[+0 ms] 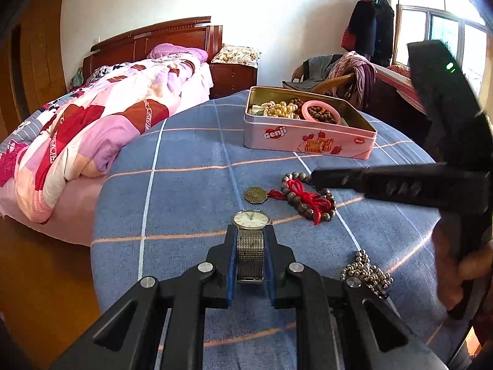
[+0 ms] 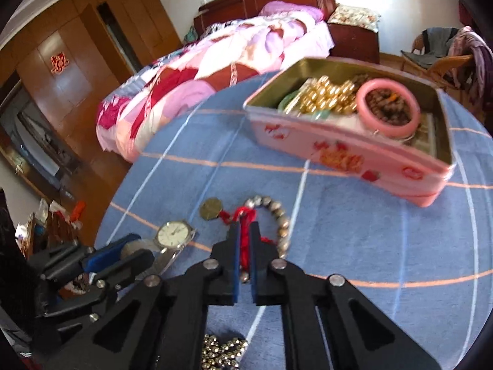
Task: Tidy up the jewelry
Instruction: 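Lift the watch with the left tool while the right tool grasps the silver bead cluster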
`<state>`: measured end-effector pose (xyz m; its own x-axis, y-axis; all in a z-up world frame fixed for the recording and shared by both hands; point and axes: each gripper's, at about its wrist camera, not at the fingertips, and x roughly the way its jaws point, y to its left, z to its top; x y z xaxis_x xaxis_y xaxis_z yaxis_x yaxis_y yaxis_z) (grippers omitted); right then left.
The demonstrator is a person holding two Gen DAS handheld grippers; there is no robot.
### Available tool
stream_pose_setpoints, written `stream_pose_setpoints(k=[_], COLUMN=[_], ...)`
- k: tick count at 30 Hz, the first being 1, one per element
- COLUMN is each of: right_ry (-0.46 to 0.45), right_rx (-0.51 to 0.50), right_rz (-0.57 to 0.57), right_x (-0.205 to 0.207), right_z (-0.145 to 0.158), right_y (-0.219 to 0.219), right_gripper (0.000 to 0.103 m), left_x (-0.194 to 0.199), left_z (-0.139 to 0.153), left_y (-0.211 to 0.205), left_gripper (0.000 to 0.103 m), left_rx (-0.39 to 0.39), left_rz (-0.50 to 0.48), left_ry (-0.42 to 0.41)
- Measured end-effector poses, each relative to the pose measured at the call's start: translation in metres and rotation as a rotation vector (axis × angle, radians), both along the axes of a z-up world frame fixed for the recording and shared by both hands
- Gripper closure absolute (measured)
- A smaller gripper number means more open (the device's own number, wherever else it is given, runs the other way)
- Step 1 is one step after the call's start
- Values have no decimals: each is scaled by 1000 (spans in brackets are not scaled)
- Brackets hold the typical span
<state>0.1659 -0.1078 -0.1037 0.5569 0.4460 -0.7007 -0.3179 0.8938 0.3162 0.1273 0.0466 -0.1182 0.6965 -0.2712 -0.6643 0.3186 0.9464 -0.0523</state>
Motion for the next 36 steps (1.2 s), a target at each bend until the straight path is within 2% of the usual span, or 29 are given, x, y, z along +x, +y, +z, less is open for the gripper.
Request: stream_pose_setpoints(k=[5,9,10,11,12,16,20,21,23,26,28,30,31,32,36], right_ry=[-39,-23,-10,4,9,46,76,81,75,40,6,-37,-39,-27,-18], right_rx=[23,-14,-11,-4,-1,-26,-71,-83,-91,-173,-253,-350,-349,-336,-322], right_rz=[-20,-18,-14,-14,-19,-1,85,108,140,185,194,187,199,200,148], right_x=[-2,-2,-1,-1,-4,-18,-44,-51,-60,-72,-76,-80,-80,-78,-68], right_z=[17,11,8,5,2,-7,-11,-13,-16,-19,-21,-23,-22,-21,-17], right_y=[-10,-8,-8,-9,-11,-15,-6,-1,9,28,37,42,42,40,23], right_gripper=[94,89,77,59,52,49,49,47,35,31,33,53,71,80,85], left_x=[0,-2,-3,-4,-5,-8,-10,-10,-10,-11,-13,-14,-15,-14,-14], left_z=[-1,4,5,7,8,12,11,10,11,14,17,19,20,21,22], left_y=[2,5,6,8,9,13,15,16,16,14,15,15,16,16,16], left_gripper=[88,88,88,88,88,88,88,88,88,88,88,88,88,88,88], left_rx=[-11,-15,-17,-24,-28,-36,-40,-41,-45,-43,-42,-47,-50,-52,-54], left_rz=[10,15,17,20,21,20,18,20,25,21,18,18,18,20,18], left_ry=[2,-15,-18,-21,-23,-32,-30,-28,-28,-35,-42,-49,-51,-51,-53])
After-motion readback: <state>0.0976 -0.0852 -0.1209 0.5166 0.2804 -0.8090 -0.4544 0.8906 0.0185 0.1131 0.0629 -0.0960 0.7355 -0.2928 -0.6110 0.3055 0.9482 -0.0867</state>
